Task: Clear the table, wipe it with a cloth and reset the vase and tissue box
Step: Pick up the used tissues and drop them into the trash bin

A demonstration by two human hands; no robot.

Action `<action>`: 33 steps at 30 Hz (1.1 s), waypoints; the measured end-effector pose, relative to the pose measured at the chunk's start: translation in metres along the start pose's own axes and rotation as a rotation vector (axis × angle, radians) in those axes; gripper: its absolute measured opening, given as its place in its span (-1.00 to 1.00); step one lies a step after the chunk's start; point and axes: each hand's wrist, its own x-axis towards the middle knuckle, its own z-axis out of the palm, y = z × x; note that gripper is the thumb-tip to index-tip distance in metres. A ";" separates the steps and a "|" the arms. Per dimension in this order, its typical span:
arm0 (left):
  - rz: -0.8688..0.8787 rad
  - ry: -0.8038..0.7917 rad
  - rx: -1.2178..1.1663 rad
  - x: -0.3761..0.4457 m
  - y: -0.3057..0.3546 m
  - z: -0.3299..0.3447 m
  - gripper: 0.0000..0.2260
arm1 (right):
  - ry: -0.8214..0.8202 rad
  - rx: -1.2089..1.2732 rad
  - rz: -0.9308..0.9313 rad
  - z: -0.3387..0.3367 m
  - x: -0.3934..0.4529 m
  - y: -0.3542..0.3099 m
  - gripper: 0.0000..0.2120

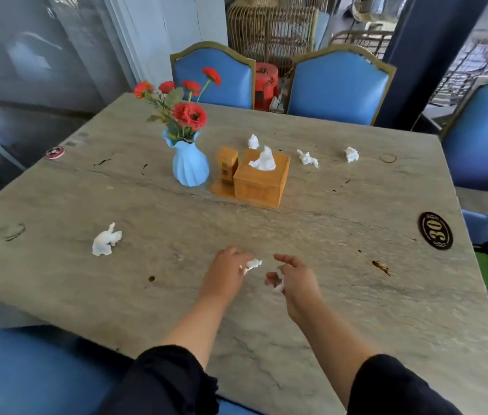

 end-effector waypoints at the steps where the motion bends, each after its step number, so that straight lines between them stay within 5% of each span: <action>1: -0.014 0.039 -0.068 0.001 0.000 -0.004 -0.69 | -0.003 0.034 0.008 0.003 0.000 -0.001 -0.71; 7: -0.153 0.164 -0.474 -0.008 0.012 -0.044 -0.77 | -0.269 0.342 0.039 0.035 -0.017 -0.014 -0.73; 13: 0.021 0.308 -0.224 -0.040 -0.012 -0.079 -0.89 | -0.369 0.389 0.013 0.074 -0.040 -0.010 -0.64; 21: -0.274 0.524 -0.096 -0.044 -0.123 -0.145 -0.87 | -0.380 0.307 0.068 0.166 -0.049 -0.007 -0.81; 26: -0.318 0.408 -0.047 -0.034 -0.205 -0.166 -0.56 | -0.366 0.258 0.063 0.226 -0.039 0.003 -0.90; 33: -0.217 0.091 0.093 -0.010 -0.251 -0.170 -0.55 | -0.329 0.235 0.066 0.260 -0.029 0.008 -0.85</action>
